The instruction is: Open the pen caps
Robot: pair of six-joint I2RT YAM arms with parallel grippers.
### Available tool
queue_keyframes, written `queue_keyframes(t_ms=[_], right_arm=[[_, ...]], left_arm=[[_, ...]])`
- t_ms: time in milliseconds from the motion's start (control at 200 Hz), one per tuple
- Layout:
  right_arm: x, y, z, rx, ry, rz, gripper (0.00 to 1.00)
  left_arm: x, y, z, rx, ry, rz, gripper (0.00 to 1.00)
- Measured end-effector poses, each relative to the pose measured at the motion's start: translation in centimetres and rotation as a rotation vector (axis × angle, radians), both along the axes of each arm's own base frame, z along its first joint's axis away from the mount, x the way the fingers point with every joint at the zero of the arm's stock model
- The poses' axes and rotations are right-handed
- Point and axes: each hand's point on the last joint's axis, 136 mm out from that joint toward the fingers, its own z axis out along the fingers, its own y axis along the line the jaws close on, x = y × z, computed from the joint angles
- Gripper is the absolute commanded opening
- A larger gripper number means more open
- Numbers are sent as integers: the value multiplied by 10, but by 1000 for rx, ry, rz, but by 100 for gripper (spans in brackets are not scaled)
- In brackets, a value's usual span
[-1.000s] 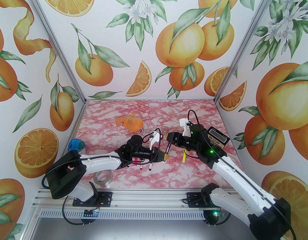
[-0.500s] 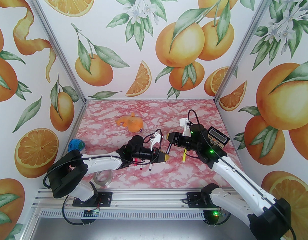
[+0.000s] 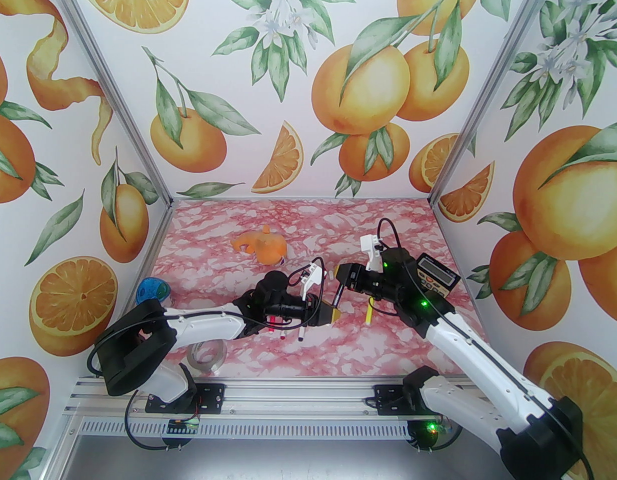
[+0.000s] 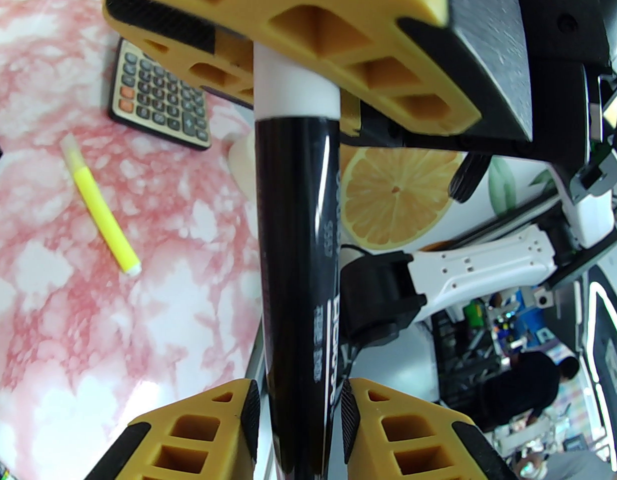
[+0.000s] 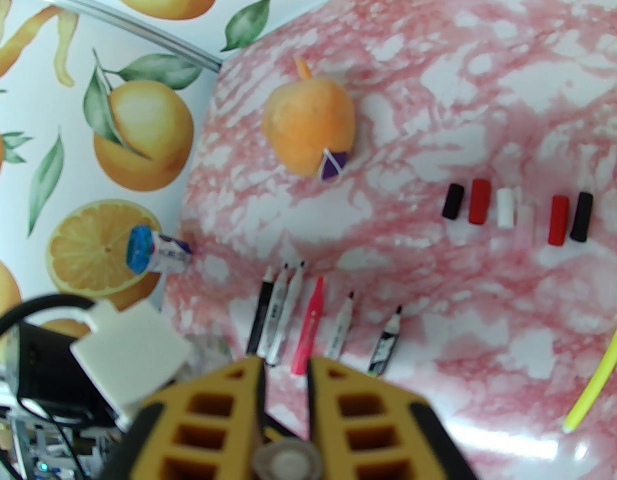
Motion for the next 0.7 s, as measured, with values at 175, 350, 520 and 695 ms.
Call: queue_keyframes(t_ms=[175,350,520,695], right_arm=[[0,2,2,24,-3,-3,13],[-2,3,-3,23,7,1,13],[-3,4,-5,19,8,5,12],[-2,3,-7,6,6,-9,11]], left_arm=[[3,-5,-3,-14,15,2,31],[5,-6,2,-25,3,6,23],[5,-6,0,-16,-3,11,12],[6,-6,-3,11,-13,18,9]])
